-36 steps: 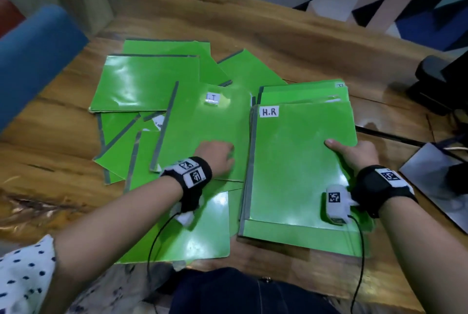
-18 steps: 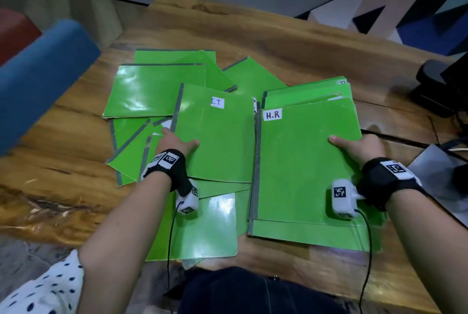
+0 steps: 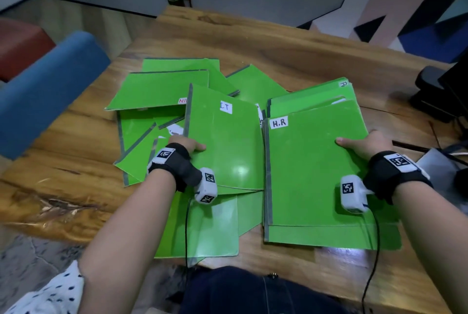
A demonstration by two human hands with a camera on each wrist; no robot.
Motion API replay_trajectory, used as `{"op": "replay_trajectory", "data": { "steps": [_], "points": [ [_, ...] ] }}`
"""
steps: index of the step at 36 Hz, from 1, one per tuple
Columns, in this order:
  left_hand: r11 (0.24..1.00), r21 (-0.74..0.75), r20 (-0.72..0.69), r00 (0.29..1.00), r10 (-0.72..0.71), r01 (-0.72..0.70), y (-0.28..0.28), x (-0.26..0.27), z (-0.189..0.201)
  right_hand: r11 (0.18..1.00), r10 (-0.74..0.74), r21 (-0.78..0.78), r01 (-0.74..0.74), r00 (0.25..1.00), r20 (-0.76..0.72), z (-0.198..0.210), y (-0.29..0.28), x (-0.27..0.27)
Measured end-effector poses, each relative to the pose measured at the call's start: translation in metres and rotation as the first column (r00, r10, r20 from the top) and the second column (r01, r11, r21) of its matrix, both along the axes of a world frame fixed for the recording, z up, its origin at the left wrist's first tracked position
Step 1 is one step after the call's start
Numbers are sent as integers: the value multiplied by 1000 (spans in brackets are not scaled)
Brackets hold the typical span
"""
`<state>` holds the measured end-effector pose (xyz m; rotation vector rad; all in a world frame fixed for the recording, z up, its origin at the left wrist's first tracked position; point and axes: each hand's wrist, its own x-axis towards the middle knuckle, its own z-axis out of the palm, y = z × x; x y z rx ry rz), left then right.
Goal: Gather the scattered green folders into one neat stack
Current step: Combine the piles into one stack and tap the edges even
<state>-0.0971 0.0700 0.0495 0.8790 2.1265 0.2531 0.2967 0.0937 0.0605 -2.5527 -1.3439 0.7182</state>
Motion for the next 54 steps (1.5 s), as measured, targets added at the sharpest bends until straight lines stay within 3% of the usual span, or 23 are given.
{"op": "replay_trajectory", "data": {
  "steps": [4,11,17,23,26,29,33,38,41,45,54],
  "points": [
    [997,21,15,997,-78,78,2,7,18,1000,-3,-12,3,1000,-11,-2,-3,5],
    [962,236,-19,991,-134,134,-1,47,48,998,-30,-49,27,998,-59,-11,-10,16],
    [859,349,-281,917,-284,374,-2,77,78,993,-110,-53,102,974,-196,-21,-22,23],
    [756,354,-460,806,-372,551,27,69,135,990,-136,-62,124,956,-261,-33,-31,25],
    [770,356,-376,835,-401,530,42,59,160,988,-145,-86,127,954,-263,-41,-31,25],
    [835,344,-177,903,-391,429,51,47,164,984,-156,-128,121,937,-313,-43,-34,25],
    [864,310,-41,913,-405,397,40,46,132,978,-154,-187,90,919,-363,-51,-40,31],
    [962,174,226,942,-246,210,-7,67,30,977,-204,-161,143,851,-484,-58,-45,37],
    [977,30,248,946,-210,209,-32,80,-13,984,-169,-133,116,839,-518,-52,-47,33],
    [974,-33,242,947,-209,223,-37,79,-31,985,-161,-141,101,837,-523,-54,-49,33],
    [977,35,299,931,-211,210,-24,112,-35,979,-193,-142,146,888,-417,-54,-45,23]
  ]
}}
